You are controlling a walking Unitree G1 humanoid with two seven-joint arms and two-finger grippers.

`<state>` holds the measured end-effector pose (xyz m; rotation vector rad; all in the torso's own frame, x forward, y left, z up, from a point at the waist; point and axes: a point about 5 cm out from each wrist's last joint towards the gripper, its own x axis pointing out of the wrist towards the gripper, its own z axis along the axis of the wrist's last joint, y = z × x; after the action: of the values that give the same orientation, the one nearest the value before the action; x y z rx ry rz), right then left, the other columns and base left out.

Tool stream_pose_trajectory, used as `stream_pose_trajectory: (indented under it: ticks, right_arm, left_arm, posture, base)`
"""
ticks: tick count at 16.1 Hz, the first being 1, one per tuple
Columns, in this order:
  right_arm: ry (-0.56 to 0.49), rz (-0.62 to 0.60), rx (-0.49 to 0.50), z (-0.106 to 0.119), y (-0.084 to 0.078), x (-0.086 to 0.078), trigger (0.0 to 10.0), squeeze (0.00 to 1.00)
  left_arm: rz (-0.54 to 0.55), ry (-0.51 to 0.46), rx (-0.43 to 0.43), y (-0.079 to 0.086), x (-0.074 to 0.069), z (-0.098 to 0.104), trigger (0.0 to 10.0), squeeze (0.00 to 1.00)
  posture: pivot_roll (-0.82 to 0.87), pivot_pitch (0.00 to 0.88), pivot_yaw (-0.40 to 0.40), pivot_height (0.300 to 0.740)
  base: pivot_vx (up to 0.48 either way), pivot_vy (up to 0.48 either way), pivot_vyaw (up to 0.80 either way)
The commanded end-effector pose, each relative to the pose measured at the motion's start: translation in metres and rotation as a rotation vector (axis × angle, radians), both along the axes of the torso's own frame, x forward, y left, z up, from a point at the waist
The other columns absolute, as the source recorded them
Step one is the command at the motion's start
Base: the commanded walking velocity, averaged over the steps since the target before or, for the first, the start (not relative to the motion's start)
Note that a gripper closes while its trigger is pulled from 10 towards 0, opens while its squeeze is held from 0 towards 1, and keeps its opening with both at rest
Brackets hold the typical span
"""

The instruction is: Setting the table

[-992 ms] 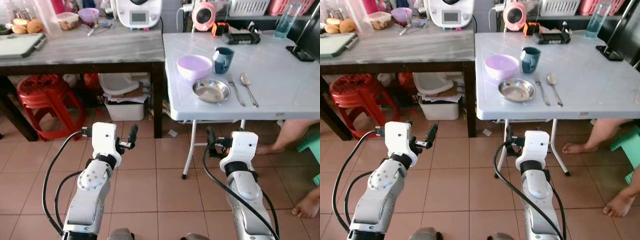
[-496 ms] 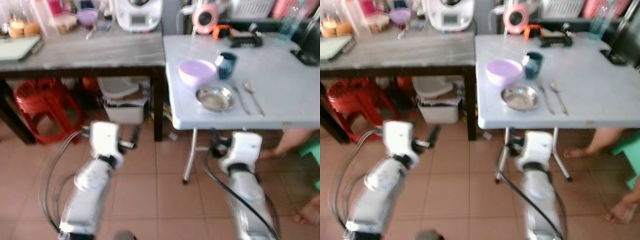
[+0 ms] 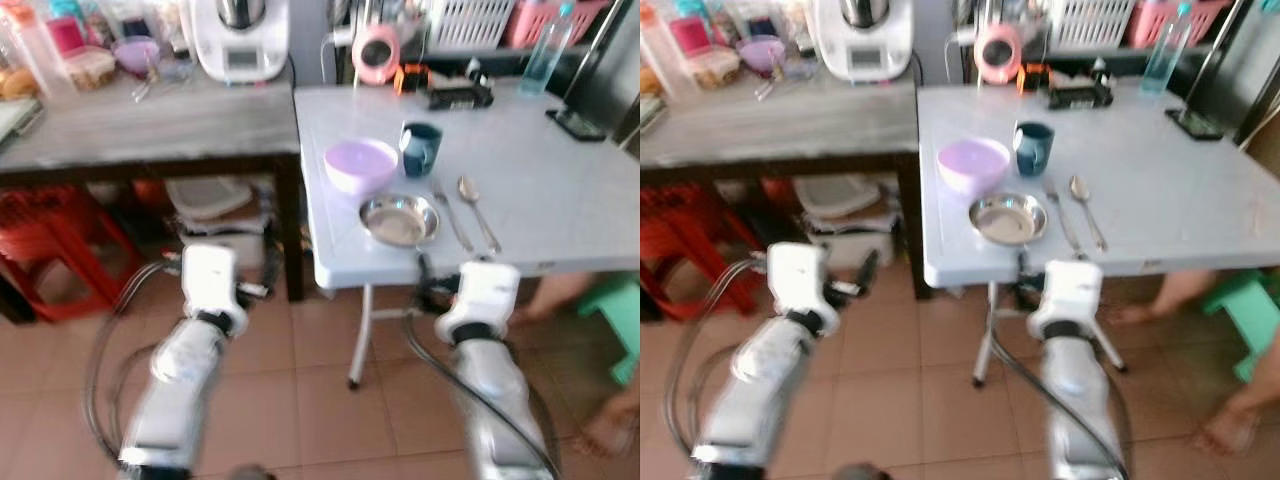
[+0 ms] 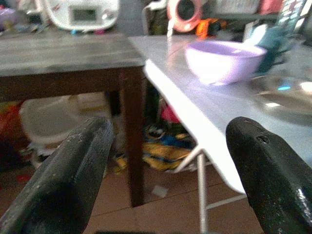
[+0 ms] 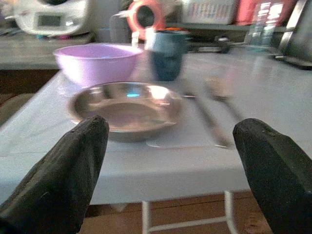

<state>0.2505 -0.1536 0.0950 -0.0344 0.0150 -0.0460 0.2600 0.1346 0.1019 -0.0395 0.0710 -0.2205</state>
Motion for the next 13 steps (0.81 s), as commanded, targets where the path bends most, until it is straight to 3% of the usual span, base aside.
stream_pose_trajectory:
  ticks: [1, 10, 13]
  right_arm:
    - [-0.007, -0.012, -0.012, 0.0016, -0.0052, 0.0013, 10.0, 0.0]
    - [-0.015, -0.012, -0.022, 0.0027, -0.0047, 0.0029, 10.0, 0.0]
    - [-0.013, -0.012, -0.021, 0.0023, -0.0051, 0.0023, 10.0, 0.0]
  left_arm:
    - [-0.028, -0.024, -0.013, -0.0063, 0.0026, 0.0057, 10.0, 0.0]
    - [-0.031, -0.032, -0.017, -0.0078, 0.0042, 0.0063, 10.0, 0.0]
    - [-0.008, -0.041, -0.021, -0.0057, 0.0038, 0.0072, 10.0, 0.0]
  posture:
    - [0.0, 0.0, 0.013, 0.74]
    - [0.0, 0.0, 0.013, 0.74]
    - [0.0, 0.0, 0.011, 0.74]
  base:
    - [0.337, 0.0, 0.0]
    - [0.395, 0.0, 0.0]
    - [0.0, 0.0, 0.0]
